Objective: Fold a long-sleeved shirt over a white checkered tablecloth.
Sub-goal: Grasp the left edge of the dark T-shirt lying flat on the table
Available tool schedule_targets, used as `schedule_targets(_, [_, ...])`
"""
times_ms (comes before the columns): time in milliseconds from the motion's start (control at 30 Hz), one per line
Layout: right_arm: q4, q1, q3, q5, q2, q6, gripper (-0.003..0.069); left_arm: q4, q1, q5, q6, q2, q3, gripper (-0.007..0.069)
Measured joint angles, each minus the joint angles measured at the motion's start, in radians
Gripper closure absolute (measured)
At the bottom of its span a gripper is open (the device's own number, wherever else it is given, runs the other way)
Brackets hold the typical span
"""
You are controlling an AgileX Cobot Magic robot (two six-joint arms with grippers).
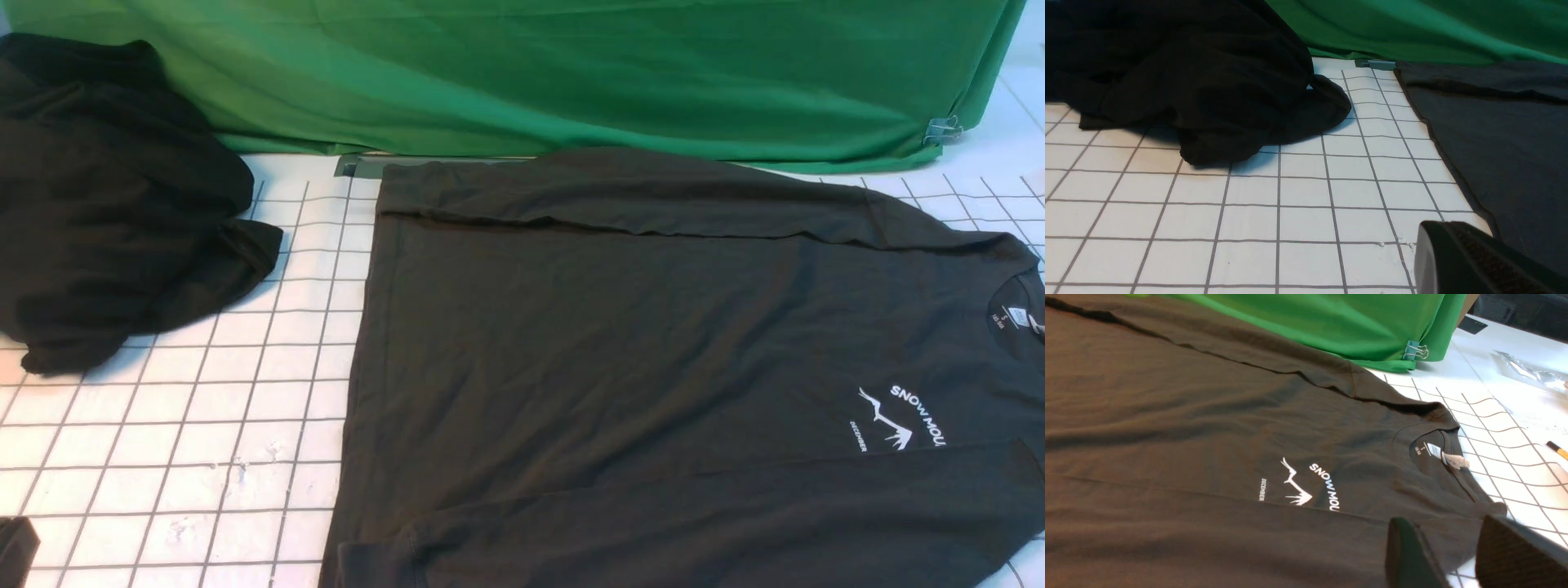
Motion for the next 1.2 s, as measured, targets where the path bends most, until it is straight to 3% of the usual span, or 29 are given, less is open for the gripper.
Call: schedule_targets(1200, [0.000, 0.000, 0.000, 0.000, 0.000, 0.000, 0.0417, 0.033, 0.000, 0.000, 0.008, 0.000, 0.000, 0.0622])
